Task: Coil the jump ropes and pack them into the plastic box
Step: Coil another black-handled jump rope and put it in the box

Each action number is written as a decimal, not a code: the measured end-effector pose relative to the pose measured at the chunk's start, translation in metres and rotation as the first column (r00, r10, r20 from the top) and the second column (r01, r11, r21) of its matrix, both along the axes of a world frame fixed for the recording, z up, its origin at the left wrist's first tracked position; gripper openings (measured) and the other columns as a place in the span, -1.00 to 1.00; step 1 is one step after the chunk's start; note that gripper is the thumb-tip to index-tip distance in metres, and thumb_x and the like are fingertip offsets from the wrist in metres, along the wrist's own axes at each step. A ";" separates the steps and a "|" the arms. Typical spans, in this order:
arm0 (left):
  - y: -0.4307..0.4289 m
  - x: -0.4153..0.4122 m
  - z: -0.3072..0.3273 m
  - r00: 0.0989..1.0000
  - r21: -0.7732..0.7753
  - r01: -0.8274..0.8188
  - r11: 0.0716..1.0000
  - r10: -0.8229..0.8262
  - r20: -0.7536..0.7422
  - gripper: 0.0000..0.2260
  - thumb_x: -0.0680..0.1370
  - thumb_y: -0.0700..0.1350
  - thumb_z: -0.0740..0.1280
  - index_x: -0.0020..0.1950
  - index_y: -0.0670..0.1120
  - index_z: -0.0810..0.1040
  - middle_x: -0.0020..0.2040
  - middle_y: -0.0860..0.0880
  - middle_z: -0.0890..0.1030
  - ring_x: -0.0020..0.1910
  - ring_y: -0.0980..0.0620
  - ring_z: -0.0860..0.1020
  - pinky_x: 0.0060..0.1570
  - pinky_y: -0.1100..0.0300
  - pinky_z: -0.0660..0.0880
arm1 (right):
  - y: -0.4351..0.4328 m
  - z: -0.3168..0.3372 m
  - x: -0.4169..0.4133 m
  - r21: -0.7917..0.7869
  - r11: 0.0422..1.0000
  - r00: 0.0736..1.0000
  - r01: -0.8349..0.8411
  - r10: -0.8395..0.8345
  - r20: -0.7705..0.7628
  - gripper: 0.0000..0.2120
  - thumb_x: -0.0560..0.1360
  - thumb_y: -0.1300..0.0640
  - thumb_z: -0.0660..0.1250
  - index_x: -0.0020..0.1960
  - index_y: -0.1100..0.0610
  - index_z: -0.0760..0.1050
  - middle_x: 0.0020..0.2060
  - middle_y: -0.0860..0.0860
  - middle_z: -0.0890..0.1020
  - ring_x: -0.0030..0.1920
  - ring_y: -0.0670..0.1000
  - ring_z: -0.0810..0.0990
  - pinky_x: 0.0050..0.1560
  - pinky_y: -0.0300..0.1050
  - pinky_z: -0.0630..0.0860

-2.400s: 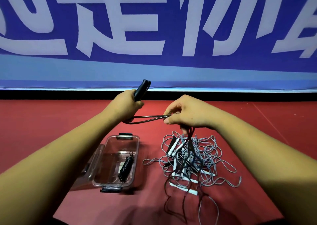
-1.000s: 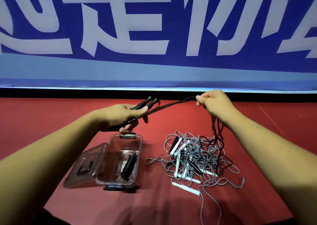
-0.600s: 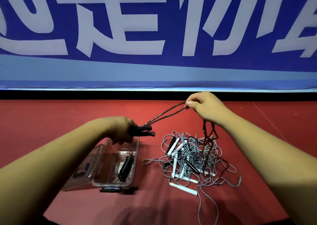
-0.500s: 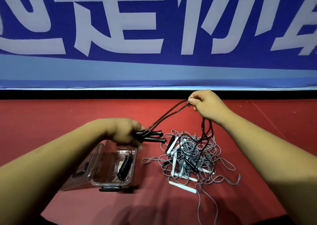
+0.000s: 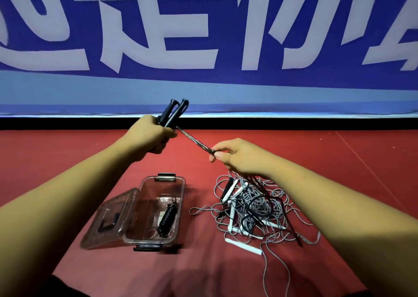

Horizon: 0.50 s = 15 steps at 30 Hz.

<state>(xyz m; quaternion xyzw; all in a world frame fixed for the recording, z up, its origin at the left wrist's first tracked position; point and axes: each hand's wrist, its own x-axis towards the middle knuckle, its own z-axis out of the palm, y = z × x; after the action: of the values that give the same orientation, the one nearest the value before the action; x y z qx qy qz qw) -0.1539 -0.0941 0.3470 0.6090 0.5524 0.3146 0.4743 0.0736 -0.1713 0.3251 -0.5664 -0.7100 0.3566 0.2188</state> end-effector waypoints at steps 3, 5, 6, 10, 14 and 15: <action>0.011 -0.005 -0.011 0.982 0.055 -0.107 0.993 0.114 -0.153 -0.85 0.49 -0.37 0.33 -0.18 -0.18 0.42 -0.41 -0.12 0.38 -0.58 0.01 0.30 -0.55 0.25 0.27 | -0.008 0.006 -0.027 -0.021 0.998 0.998 -0.054 0.053 -0.020 -0.80 0.61 0.11 0.23 0.00 0.17 0.58 -0.43 -0.02 0.44 -0.54 -0.17 0.34 -0.46 -0.29 0.29; 0.017 -0.006 -0.016 0.934 0.182 -0.128 0.975 0.180 -0.310 -0.93 0.48 -0.33 0.32 -0.18 -0.22 0.46 -0.40 -0.17 0.44 -0.53 -0.08 0.40 -0.49 0.16 0.38 | -0.012 0.008 -0.043 0.033 0.996 0.997 -0.080 0.079 0.016 -0.81 0.57 0.04 0.31 -0.01 0.16 0.58 -0.40 -0.10 0.45 -0.46 -0.18 0.35 -0.40 -0.32 0.29; 0.019 -0.005 -0.018 0.883 0.263 -0.099 0.960 0.207 -0.422 -0.95 0.48 -0.31 0.31 -0.18 -0.25 0.48 -0.38 -0.20 0.49 -0.47 -0.16 0.49 -0.44 0.09 0.42 | -0.014 0.010 -0.048 0.068 0.993 0.995 -0.098 0.095 0.038 -0.80 0.55 0.03 0.34 -0.01 0.17 0.59 -0.40 -0.11 0.45 -0.43 -0.18 0.36 -0.38 -0.34 0.28; 0.010 0.002 -0.032 0.517 0.352 0.229 0.908 0.192 -0.834 -0.82 0.51 -0.23 0.28 0.09 -0.17 0.57 -0.21 -0.19 0.58 -0.23 -0.25 0.56 -0.31 0.07 0.38 | -0.015 0.021 -0.050 0.148 0.984 0.992 -0.098 0.085 0.091 -0.83 0.56 0.12 0.33 -0.09 0.22 0.60 -0.43 -0.06 0.43 -0.44 -0.14 0.31 -0.44 -0.29 0.22; -0.024 0.023 -0.034 0.208 0.022 0.584 0.811 -0.123 -0.970 -0.80 0.54 -0.08 0.29 0.11 -0.06 0.62 -0.21 -0.12 0.60 -0.19 -0.19 0.58 -0.26 0.10 0.45 | -0.005 0.024 -0.028 0.248 0.968 0.991 0.034 -0.065 0.120 -0.85 0.54 0.12 0.35 -0.17 0.11 0.63 -0.38 -0.06 0.55 -0.32 -0.08 0.48 -0.30 -0.22 0.37; -0.033 0.029 -0.033 0.150 -0.057 0.652 0.756 -0.202 -0.968 -0.81 0.51 -0.06 0.32 0.08 -0.06 0.62 -0.15 -0.12 0.64 -0.13 -0.17 0.60 -0.25 0.13 0.44 | -0.001 0.020 -0.022 0.271 0.961 0.985 0.048 -0.090 0.145 -0.86 0.53 0.10 0.35 -0.15 0.11 0.64 -0.32 -0.04 0.61 -0.24 -0.04 0.53 -0.21 -0.17 0.42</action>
<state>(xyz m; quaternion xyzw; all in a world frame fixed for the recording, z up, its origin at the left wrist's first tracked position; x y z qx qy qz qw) -0.1246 -0.1275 0.3143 0.8825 0.4437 -0.1561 -0.0003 0.0516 -0.1720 0.3452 -0.5825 -0.7462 0.2044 0.2492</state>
